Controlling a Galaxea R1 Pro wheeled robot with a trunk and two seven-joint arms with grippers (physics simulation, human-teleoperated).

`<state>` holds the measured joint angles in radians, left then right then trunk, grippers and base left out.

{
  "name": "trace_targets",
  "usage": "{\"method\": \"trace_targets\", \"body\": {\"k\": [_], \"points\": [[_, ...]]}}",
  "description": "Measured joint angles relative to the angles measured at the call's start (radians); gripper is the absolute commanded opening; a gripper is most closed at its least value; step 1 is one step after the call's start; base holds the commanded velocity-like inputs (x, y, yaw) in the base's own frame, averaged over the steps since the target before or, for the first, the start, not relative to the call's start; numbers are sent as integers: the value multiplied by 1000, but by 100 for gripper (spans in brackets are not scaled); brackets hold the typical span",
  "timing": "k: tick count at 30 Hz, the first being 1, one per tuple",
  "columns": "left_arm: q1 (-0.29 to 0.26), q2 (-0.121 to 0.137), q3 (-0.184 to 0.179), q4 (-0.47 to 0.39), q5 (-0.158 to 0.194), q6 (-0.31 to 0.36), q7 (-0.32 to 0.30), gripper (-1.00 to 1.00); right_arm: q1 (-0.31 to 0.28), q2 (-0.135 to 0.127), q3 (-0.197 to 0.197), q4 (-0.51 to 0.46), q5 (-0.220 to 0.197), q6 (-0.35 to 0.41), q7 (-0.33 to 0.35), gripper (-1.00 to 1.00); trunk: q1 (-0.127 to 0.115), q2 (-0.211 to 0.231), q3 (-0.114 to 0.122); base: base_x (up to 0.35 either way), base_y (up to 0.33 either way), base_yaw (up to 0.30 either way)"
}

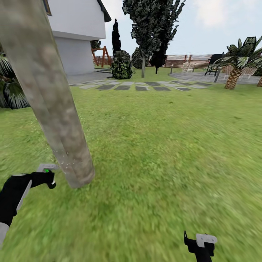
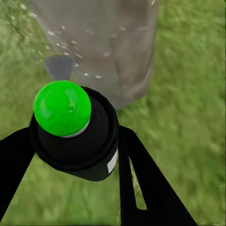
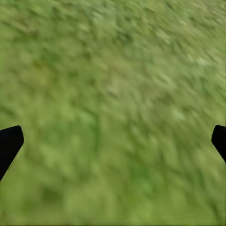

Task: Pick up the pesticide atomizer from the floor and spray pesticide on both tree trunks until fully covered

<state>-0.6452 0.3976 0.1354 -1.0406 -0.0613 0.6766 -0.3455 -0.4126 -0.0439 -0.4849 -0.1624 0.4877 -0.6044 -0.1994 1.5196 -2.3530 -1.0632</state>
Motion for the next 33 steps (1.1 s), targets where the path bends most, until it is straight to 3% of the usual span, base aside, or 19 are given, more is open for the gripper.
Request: {"method": "trace_targets", "body": {"k": [2,4,7,8,9,18,21,23,24,26,27,28,29,30,33], "points": [[0,-26,-29,-4,-2,1,-13,-100,0,0,0,0,0,0,0,100,0,0,0,0,0,272],[-2,-32,-35,-1,-7,1,-19,-100,0,0,0,0,0,0,0,100,0,0,0,0,0,214],[-4,-11,-31,2,-20,-2,-22,-100,0,0,0,0,1,0,0,100,0,0,0,0,0,46],[-4,20,-30,2,-27,-2,-21,-100,0,-1,0,0,1,0,0,100,0,0,0,0,0,5],[-4,32,-30,2,-21,-2,-19,-100,0,-1,0,0,1,0,0,100,0,0,0,0,0,2],[-3,30,-33,-23,-4,3,-18,-100,0,-1,0,0,1,0,0,100,0,0,0,104,33,0],[-14,28,-33,-110,-1,61,-19,-100,0,-1,0,0,1,0,0,100,0,0,0,5,2,0],[-31,37,-4,-123,14,88,-20,-100,0,-1,0,0,2,0,0,100,0,0,0,0,0,0],[-36,41,38,-125,18,93,-21,-100,0,-1,0,0,2,0,0,100,0,0,0,0,0,0],[-36,39,56,-128,31,100,-21,-100,0,-1,0,1,2,0,0,100,0,0,0,0,0,0],[-36,35,50,-140,37,102,-21,-100,0,-1,0,0,2,0,0,100,0,0,0,0,0,97],[-36,34,15,-165,48,107,-40,-100,0,-1,0,0,2,0,0,100,0,0,0,0,0,217],[-36,37,-20,-182,43,122,-104,-100,0,0,0,0,2,0,0,100,0,0,0,0,0,245],[-39,40,-33,-188,20,146,-149,-100,0,1,0,0,1,0,0,100,0,0,0,0,0,204],[-43,43,-37,-194,8,168,-183,-100,0,0,0,0,2,0,0,100,0,0,0,0,0,63]]}}
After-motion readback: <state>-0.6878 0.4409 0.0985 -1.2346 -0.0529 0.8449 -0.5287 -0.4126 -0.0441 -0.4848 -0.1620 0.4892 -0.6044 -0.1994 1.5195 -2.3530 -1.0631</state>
